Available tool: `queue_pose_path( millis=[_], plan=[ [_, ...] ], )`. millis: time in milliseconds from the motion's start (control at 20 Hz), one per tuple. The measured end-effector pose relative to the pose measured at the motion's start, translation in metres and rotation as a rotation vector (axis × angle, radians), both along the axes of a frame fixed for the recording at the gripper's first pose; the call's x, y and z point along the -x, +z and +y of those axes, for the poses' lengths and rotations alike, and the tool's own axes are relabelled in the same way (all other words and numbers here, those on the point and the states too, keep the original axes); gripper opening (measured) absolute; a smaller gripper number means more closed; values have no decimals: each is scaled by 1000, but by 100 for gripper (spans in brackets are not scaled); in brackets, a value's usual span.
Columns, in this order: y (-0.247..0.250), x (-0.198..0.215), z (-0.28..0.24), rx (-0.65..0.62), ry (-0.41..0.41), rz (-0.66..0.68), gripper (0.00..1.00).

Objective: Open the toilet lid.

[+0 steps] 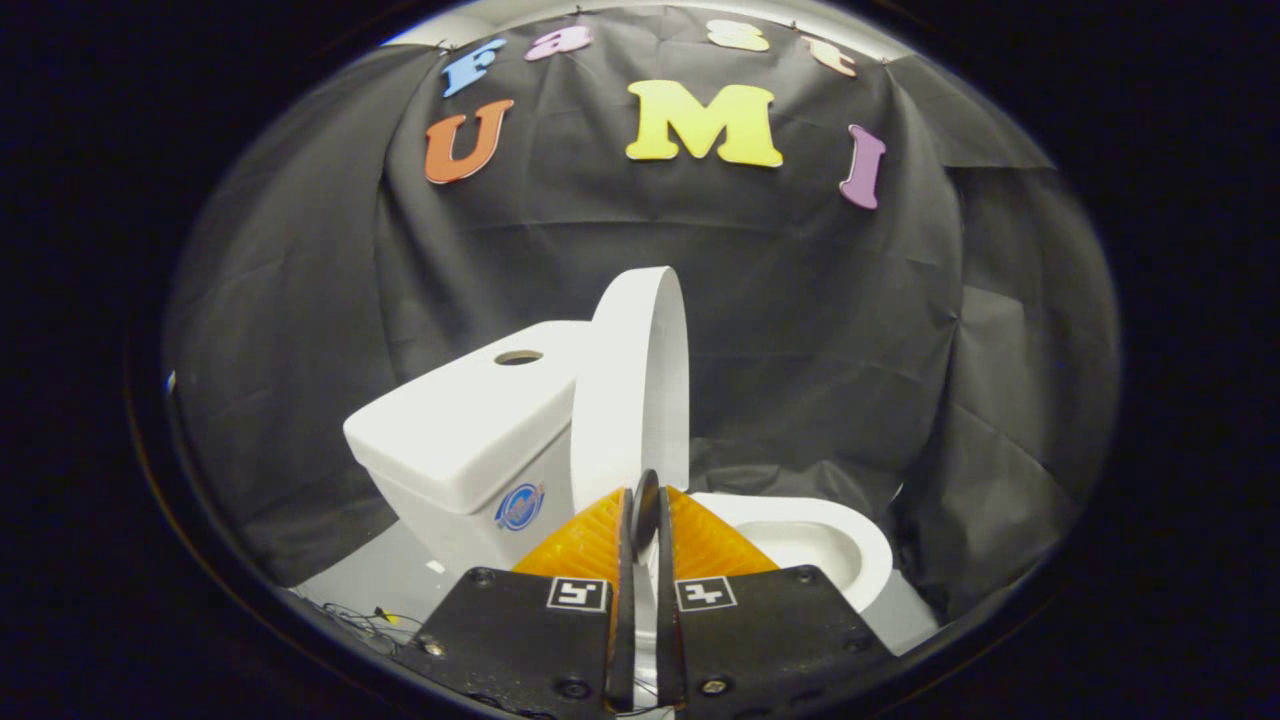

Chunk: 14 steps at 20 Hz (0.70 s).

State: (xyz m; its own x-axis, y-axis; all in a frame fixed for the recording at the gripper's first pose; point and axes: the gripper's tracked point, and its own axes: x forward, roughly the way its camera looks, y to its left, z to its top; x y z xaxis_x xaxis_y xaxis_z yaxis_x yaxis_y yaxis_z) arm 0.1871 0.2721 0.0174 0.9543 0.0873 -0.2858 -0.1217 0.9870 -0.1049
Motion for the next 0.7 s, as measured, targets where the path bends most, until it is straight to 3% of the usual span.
queue_pose_path(
  millis=[700],
  plan=[
    [-4,2,31,176,40,-15,13]
  ],
)
